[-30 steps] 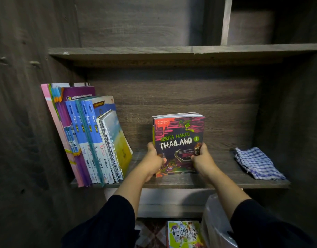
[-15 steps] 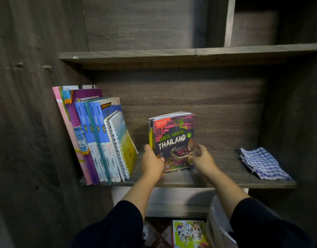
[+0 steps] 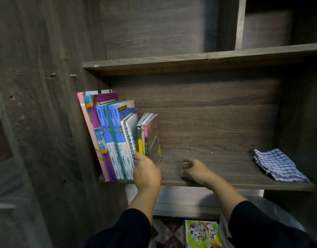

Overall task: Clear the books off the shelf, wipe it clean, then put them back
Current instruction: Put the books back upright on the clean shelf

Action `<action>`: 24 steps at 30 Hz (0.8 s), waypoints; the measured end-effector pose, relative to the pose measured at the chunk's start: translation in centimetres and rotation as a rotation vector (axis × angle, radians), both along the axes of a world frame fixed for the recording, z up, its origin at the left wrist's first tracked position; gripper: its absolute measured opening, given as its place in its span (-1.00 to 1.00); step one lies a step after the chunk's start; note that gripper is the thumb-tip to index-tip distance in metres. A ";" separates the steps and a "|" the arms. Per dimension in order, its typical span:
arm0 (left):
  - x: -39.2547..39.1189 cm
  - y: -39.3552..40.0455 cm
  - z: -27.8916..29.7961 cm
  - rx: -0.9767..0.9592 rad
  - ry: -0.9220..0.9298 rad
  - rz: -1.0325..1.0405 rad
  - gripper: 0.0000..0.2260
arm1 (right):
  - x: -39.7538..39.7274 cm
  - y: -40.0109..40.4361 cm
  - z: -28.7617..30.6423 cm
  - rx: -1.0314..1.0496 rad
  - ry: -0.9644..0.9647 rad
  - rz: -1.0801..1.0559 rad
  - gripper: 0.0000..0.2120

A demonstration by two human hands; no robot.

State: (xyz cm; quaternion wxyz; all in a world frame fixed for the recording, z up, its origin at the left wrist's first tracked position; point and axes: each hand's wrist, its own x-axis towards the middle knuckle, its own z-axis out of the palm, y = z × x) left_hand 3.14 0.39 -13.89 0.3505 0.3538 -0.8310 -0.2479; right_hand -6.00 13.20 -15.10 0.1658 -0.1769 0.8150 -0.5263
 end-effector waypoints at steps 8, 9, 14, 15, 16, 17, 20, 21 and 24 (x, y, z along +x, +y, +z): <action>0.1 -0.3 0.3 -0.175 -0.096 0.020 -0.66 | 0.5 -2.1 -0.5 -0.038 0.005 0.172 -0.35; 0.2 -0.3 0.4 -0.161 -0.102 0.016 -0.65 | 0.4 -2.6 -0.6 -0.058 0.006 0.186 -0.32; 0.2 -0.6 0.7 -0.105 -0.038 -0.029 -0.62 | 0.4 -4.3 -0.6 -0.116 0.023 0.221 -0.27; 0.3 -0.7 0.7 -0.101 -0.027 -0.030 -0.61 | 0.5 -4.5 -0.6 -0.110 0.022 0.223 -0.27; 0.3 -1.0 0.8 -0.098 -0.018 -0.027 -0.59 | 0.5 -4.6 -0.6 -0.104 0.020 0.222 -0.26; 0.3 -1.2 0.8 -0.095 -0.008 -0.022 -0.57 | 0.4 -4.7 -0.7 -0.095 0.013 0.217 -0.26; 0.3 -1.7 0.5 -0.110 0.018 -0.010 -0.52 | 0.3 -4.3 -0.6 -0.073 0.007 0.196 -0.28; 0.3 -1.6 0.3 -0.131 0.018 -0.003 -0.49 | 0.2 -3.9 -0.6 -0.057 0.012 0.184 -0.29; 0.3 -1.8 -0.2 -0.220 0.013 0.038 -0.32 | -0.5 -2.4 -0.7 -0.005 0.029 0.141 -0.34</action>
